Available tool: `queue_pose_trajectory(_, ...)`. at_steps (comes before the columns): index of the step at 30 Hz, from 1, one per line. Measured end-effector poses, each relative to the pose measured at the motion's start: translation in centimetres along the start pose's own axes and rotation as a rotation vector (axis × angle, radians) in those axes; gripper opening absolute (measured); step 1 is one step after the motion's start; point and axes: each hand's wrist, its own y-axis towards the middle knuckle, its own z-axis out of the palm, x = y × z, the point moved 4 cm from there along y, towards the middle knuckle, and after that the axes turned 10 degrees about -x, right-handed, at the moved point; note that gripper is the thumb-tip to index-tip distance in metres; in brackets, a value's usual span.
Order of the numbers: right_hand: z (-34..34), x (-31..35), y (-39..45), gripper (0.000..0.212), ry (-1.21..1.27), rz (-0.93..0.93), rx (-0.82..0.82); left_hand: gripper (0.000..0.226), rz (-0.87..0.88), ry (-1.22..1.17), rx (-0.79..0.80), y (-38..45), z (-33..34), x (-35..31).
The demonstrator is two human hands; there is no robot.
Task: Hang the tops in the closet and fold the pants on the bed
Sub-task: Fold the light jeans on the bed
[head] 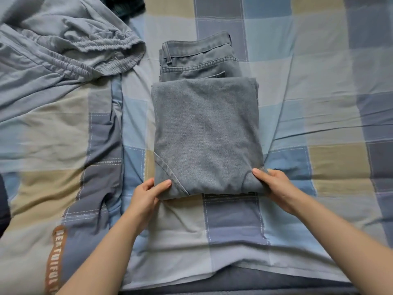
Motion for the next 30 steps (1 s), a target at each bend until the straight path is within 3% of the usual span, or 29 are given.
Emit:
queue_pose_trajectory(4, -0.6, -1.0, -0.6, 0.014, -0.094, -0.046, -0.069, 0.042, -0.028, -0.011, 0.028, -0.6, -0.8, -0.1)
queue_pose_trajectory(11, -0.4, -2.0, -4.5, 0.013, -0.138, -0.013, -0.129, 0.017, -0.104, 0.114, -0.036, -4.1, -2.1, 1.4)
queue_pose_trajectory(14, -1.6, -1.2, -8.3, 0.009, -0.171, -0.013, -0.155, 0.032, -0.104, 0.143, -0.043, -7.9, -2.3, 0.2)
queue_pose_trajectory(17, -3.2, -1.3, -12.6, 0.034, -0.327, 0.015, -0.148, 0.056, -0.07, 0.353, 0.06, -12.3, -2.7, -1.0)
queue_pose_trajectory(20, -3.7, -0.5, -18.4, 0.044, -0.468, 0.028, -0.027, 0.077, -0.056, 0.554, 0.194, -17.9, -3.4, -3.2)
queue_pose_trajectory(23, -3.3, 0.3, -22.6, 0.04, -0.566, 0.184, 0.123, 0.059, -0.157, 0.694, 0.291, -21.6, -4.4, -4.3)
queue_pose_trajectory(26, -3.0, 2.6, -23.6, 0.019, -0.591, 0.352, 0.209, 0.03, -0.452, 0.641, 0.345, -22.7, -4.6, -6.4)
queue_pose_trajectory(28, -2.1, 5.5, -22.3, 0.013, -0.562, 0.375, 0.252, 0.044, -0.522, 0.623, 0.347, -21.1, -4.0, -8.7)
queue_pose_trajectory(30, -1.4, 9.1, -18.7, 0.024, -0.411, 0.297, 0.127, 0.04, -0.439, 0.483, 0.215, -17.1, -2.7, -11.3)
